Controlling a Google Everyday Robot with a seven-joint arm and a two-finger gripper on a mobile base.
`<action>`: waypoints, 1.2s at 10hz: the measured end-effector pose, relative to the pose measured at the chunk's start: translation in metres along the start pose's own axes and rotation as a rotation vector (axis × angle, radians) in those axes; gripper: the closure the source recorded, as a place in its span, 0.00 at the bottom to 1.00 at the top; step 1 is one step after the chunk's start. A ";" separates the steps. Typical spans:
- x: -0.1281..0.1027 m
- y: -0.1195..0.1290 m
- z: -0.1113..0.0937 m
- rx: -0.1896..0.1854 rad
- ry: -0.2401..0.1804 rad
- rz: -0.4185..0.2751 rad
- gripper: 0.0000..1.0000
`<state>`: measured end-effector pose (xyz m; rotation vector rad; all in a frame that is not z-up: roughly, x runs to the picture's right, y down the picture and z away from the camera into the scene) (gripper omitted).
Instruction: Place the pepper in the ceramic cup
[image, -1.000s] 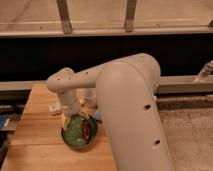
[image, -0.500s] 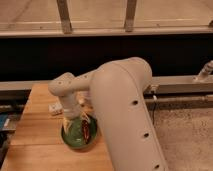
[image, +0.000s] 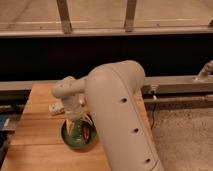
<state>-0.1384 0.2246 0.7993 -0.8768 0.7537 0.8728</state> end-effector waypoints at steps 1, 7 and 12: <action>-0.002 0.000 0.005 0.002 0.014 0.004 0.29; -0.003 0.001 0.011 0.027 0.032 -0.012 0.80; -0.001 0.002 0.003 0.054 -0.010 -0.025 1.00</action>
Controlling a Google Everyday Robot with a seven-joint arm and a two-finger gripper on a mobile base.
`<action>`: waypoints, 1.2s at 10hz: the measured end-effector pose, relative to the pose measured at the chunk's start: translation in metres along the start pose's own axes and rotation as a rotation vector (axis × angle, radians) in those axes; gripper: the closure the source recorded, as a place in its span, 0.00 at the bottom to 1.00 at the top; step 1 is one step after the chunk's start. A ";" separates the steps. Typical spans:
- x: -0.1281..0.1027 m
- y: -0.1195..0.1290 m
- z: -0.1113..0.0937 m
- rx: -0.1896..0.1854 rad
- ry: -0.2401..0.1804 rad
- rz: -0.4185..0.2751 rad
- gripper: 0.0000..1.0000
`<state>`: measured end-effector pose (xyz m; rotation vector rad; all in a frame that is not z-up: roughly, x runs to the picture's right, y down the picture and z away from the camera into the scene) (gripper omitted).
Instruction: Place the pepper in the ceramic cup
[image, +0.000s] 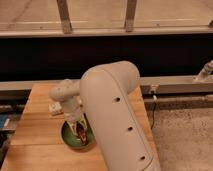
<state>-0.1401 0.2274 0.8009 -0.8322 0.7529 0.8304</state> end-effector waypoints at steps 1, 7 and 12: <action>0.001 -0.002 -0.007 0.008 -0.015 0.002 1.00; 0.004 -0.034 -0.091 0.043 -0.178 0.040 1.00; 0.015 -0.074 -0.185 0.059 -0.364 0.112 1.00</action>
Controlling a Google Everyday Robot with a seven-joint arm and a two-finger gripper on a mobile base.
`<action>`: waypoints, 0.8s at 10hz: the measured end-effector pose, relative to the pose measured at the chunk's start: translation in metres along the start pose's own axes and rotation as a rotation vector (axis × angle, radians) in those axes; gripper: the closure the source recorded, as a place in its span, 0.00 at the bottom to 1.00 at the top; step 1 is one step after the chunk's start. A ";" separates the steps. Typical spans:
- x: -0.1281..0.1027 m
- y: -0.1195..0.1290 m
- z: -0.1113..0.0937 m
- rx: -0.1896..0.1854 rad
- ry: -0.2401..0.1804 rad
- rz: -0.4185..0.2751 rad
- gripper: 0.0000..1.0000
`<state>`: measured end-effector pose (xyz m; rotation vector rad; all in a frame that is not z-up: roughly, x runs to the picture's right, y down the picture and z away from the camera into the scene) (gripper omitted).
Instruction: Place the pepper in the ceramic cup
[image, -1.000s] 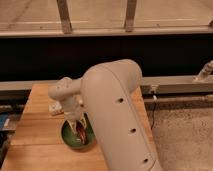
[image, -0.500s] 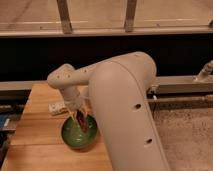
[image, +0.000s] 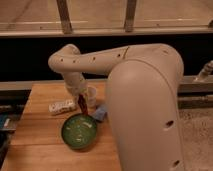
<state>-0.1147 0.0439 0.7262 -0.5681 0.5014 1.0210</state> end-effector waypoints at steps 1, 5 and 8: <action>-0.010 -0.009 -0.014 0.010 -0.034 0.010 1.00; -0.043 -0.027 -0.041 0.023 -0.156 0.012 1.00; -0.048 -0.047 -0.059 -0.015 -0.242 0.016 1.00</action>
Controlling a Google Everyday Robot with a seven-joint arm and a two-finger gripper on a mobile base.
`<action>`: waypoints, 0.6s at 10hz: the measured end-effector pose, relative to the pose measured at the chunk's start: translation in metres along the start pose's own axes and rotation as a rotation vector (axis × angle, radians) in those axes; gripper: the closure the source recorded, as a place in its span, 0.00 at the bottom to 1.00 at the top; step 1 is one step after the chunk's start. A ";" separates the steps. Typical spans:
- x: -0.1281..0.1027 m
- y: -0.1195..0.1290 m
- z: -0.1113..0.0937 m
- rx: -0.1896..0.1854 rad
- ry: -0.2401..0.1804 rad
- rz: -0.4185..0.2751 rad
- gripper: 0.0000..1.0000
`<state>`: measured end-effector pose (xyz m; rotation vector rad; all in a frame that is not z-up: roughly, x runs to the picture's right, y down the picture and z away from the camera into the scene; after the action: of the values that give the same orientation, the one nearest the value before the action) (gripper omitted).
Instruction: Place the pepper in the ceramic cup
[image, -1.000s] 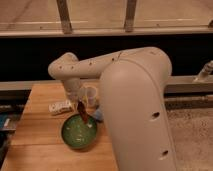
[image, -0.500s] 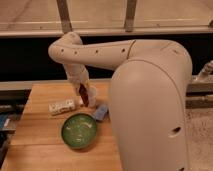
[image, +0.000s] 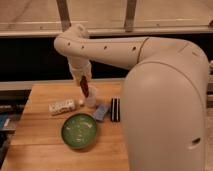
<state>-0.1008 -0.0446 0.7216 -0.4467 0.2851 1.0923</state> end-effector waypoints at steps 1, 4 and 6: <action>0.000 0.002 0.001 -0.005 0.002 -0.001 1.00; 0.000 0.004 0.000 -0.007 0.001 -0.003 1.00; 0.000 0.005 0.000 -0.007 0.000 -0.006 1.00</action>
<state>-0.1058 -0.0427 0.7210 -0.4539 0.2800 1.0880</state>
